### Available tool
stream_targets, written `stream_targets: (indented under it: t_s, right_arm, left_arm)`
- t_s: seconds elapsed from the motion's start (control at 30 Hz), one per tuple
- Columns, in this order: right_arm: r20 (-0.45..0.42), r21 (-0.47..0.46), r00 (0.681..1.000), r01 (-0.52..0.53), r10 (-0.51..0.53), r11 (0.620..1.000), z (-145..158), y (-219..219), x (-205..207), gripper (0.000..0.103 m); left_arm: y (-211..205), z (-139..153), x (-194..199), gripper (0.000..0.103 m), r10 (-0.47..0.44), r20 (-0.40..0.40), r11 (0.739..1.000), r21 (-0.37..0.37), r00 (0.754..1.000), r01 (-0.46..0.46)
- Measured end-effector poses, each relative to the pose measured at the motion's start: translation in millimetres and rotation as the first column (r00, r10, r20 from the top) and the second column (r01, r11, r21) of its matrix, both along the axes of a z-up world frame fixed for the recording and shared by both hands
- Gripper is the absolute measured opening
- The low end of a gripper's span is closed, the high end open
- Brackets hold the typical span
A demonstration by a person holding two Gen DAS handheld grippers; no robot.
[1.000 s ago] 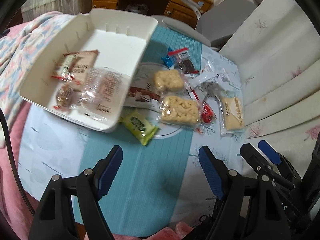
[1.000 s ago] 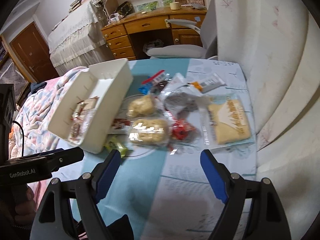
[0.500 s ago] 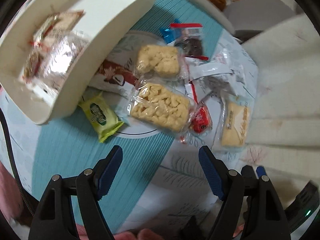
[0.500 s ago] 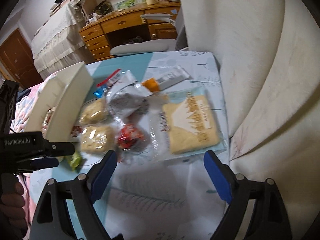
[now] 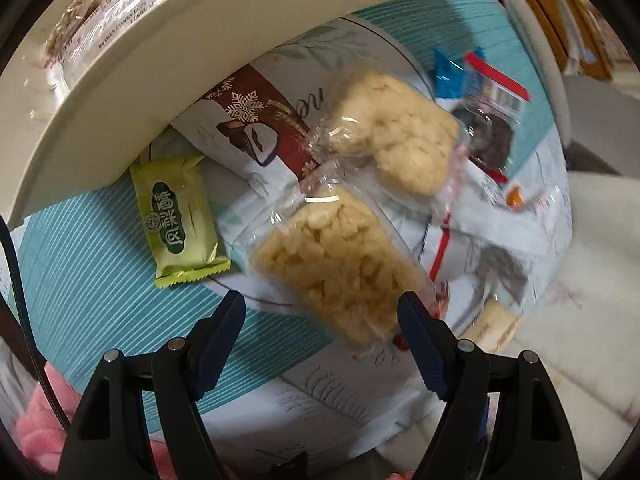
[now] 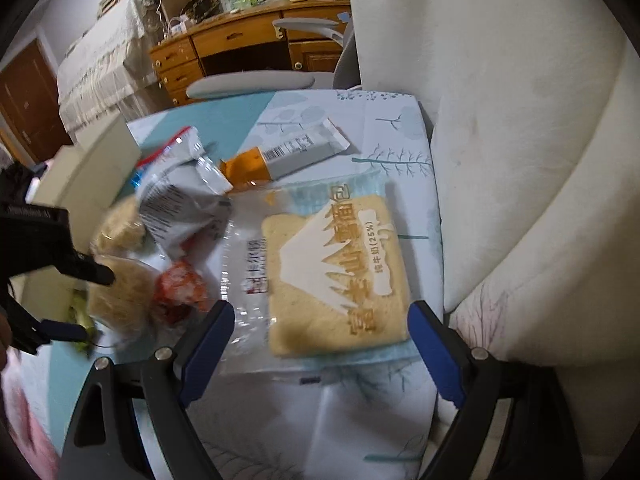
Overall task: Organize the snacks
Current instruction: 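Grasp the clear puffed snack bag with left gripper while right grasps mountain-print bread packet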
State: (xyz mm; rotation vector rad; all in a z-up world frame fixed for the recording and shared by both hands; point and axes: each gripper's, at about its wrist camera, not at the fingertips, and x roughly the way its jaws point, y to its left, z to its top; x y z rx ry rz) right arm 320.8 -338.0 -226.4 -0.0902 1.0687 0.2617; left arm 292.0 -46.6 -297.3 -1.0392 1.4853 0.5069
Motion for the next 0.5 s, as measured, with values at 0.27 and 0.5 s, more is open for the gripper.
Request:
stream_targets:
  t_s: [0.27,0.5]
  right_arm:
    - [-0.013,-0.045,0.999,-0.04,0.04,0.998,-22,4,12,0.094]
    - [-0.015,-0.028,0.999,-0.04,0.039,0.999,-30,5,18,0.1]
  left_arm:
    - [0,-9,21,0.077,0.046,0.002,0.999,-0.002,0.999,-0.046]
    - [-5,-22,40,0.077,0.081,-0.023,0.997,-0.011,0.996,-0.081]
